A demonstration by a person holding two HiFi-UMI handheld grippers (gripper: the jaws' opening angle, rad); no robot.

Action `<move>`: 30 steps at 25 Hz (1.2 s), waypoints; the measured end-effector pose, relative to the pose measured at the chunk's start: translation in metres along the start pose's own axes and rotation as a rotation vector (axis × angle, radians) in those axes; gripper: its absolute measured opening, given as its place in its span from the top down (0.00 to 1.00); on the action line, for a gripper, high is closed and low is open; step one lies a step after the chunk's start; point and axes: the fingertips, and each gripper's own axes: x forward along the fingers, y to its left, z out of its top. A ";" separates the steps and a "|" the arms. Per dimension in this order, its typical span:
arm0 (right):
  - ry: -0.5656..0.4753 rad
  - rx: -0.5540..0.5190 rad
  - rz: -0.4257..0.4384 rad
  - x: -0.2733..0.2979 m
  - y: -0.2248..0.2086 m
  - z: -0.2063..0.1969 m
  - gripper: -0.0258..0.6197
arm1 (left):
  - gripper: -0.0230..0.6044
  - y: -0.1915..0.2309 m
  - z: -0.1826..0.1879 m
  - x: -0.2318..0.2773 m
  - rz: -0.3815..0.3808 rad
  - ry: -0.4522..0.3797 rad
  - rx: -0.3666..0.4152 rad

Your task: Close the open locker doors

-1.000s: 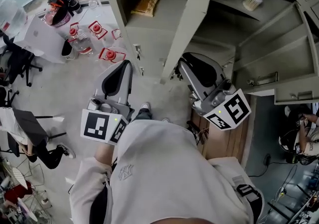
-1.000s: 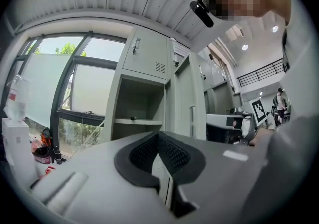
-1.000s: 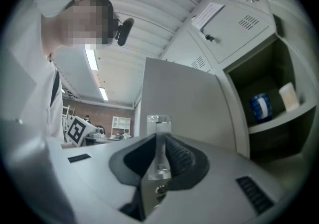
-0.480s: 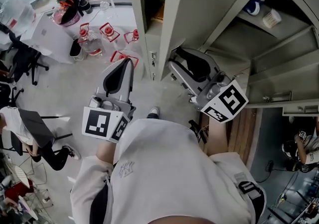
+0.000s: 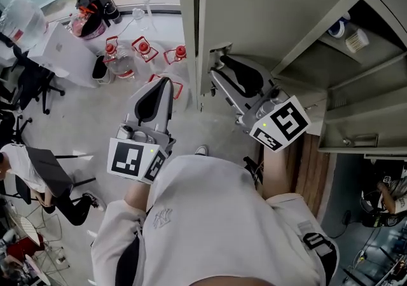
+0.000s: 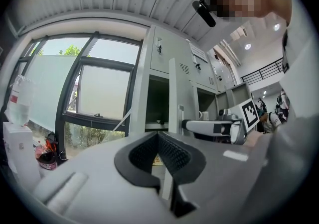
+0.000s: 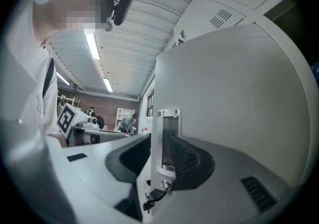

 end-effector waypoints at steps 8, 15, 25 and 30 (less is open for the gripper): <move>0.042 -0.026 -0.063 0.037 -0.031 -0.009 0.82 | 0.95 0.015 -0.003 0.014 -0.010 0.002 -0.015; 0.049 -0.048 -0.139 0.062 -0.063 -0.014 0.82 | 0.95 0.024 -0.005 0.020 -0.005 -0.002 -0.023; 0.072 -0.023 -0.222 0.068 -0.088 -0.019 0.82 | 0.95 0.030 -0.004 0.023 0.007 -0.005 -0.028; 0.067 -0.021 -0.221 0.068 -0.087 -0.019 0.82 | 0.95 0.028 -0.003 0.023 -0.004 -0.009 -0.027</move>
